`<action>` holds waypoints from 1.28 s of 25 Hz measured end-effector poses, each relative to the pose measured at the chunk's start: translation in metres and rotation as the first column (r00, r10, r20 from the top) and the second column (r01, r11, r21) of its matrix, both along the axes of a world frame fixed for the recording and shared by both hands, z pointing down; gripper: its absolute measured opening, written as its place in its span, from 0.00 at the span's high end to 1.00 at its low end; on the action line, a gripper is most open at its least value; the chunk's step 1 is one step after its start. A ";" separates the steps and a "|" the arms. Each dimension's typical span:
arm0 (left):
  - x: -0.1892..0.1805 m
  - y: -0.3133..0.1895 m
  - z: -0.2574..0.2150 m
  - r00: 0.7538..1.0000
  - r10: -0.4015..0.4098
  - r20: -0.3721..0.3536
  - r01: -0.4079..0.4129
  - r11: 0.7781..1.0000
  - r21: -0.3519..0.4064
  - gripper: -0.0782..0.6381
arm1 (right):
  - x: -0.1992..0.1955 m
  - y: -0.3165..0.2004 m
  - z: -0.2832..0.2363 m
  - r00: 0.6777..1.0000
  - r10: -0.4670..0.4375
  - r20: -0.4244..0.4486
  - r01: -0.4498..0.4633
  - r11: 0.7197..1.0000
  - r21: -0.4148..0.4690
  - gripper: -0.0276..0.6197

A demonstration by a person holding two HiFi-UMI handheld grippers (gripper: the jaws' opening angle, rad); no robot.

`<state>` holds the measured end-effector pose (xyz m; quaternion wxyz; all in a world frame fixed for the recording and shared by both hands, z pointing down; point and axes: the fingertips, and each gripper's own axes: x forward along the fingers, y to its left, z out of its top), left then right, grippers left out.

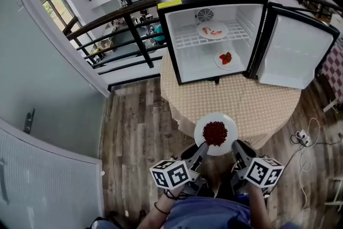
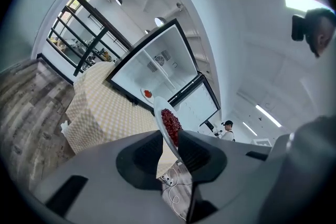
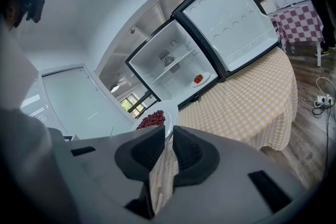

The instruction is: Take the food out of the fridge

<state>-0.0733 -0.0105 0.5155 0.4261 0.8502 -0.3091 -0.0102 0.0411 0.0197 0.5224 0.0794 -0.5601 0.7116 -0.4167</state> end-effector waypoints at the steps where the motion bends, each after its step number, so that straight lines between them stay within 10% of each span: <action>1: -0.001 0.004 0.001 1.000 0.009 -0.008 -0.009 1.000 -0.006 0.75 | -0.001 0.005 0.002 1.000 0.007 0.000 -0.007 1.000 0.004 0.87; 32: -0.003 0.037 -0.010 0.994 0.095 -0.055 -0.095 0.995 -0.001 0.76 | -0.005 0.041 -0.008 0.996 0.089 -0.015 -0.089 0.996 0.012 0.87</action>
